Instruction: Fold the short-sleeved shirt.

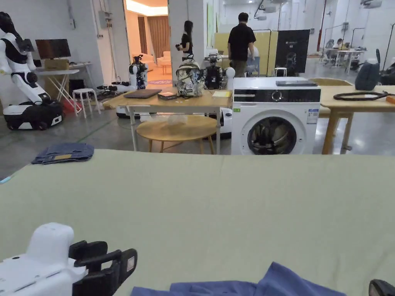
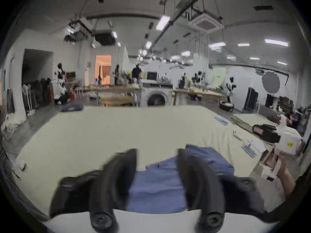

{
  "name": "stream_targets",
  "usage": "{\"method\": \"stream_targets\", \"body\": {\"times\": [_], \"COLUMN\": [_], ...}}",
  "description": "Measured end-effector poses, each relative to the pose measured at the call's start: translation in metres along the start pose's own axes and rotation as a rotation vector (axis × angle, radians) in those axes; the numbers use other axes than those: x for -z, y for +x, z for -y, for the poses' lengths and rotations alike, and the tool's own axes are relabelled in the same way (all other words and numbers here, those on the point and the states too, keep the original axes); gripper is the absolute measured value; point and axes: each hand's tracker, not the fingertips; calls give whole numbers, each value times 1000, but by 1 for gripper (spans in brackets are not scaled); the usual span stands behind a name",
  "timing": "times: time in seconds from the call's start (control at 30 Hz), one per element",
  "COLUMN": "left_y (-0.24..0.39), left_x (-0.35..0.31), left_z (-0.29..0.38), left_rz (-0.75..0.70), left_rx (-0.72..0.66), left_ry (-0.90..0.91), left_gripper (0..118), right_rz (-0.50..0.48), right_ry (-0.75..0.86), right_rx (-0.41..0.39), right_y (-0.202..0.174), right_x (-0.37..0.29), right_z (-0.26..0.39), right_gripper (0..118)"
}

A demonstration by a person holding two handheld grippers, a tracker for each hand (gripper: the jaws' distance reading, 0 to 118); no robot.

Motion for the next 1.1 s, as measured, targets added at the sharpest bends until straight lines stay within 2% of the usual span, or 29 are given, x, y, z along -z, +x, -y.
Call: {"method": "stream_targets", "body": {"times": [0.07, 0.2, 0.3, 0.4, 0.47, 0.5, 0.53, 0.57, 0.6, 0.63, 0.67, 0.7, 0.73, 0.77, 0.8, 0.83, 0.87, 1.0, 1.03, 1.1], "left_y": [-26, -55, -82, -97, -105, -101, -98, -95, -86, -81, -79, -80, -87, -92, -95, -97, -92, -90, -93, -96], "left_x": [47, 138, 194, 228, 242, 243, 245, 248, 247, 250, 250, 250, 252, 252, 251, 251, 249, 250, 249, 249], "left_z": [1, 28, 64, 87, 97, 98, 97, 99, 98, 100, 99, 99, 100, 98, 98, 98, 101, 100, 99, 98], "left_rz": [35, 7, -72, -186, -147, -158, -191, -181, -129, -191, -190, -188, -181, -166, -155, -152, -156, -159, -154, -144], "left_rx": [-54, -171, -270, -240, -250, -241, -194, -180, -209, -187, -165, -160, -170, -192, -219, -221, -213, -192, -199, -220], "left_ry": [-115, -299, -446, -520, -523, -515, -505, -506, -526, -543, -531, -540, -541, -544, -548, -547, -545, -538, -539, -542], "left_gripper": [55, 55, 54, 48, 41, 31, 9, 0, 0, 0, 0, 0, 0, 0, 0, 0, 0, 0, 0, 0], "right_rz": [7, 55, 94, 169, 195, 209, 230, 245, 251, 252, 239, 224, 188, 153, 146, 144, 145, 170, 165, 144], "right_ry": [-15, -58, -89, -154, -183, -197, -213, -227, -236, -258, -279, -297, -320, -344, -376, -396, -406, -495, -536, -598], "right_rx": [24, 76, 85, 100, 124, 130, 134, 140, 152, 182, 217, 248, 288, 330, 377, 425, 469, 611, 627, 667], "right_y": [7, 22, 37, 51, 59, 62, 64, 65, 66, 68, 70, 70, 72, 73, 75, 78, 80, 91, 94, 96], "right_x": [-2, -6, -9, -9, -9, -9, -10, -11, -12, -12, -12, -12, -9, -5, 1, 6, 13, 45, 52, 61], "right_z": [8, 22, 38, 53, 63, 66, 69, 72, 75, 78, 81, 83, 86, 90, 95, 106, 113, 149, 159, 178], "right_gripper": [0, 0, 0, 0, 0, 0, 0, 0, 0, 0, 0, 3, 25, 25, 33, 53, 60, 59, 52, 20]}}
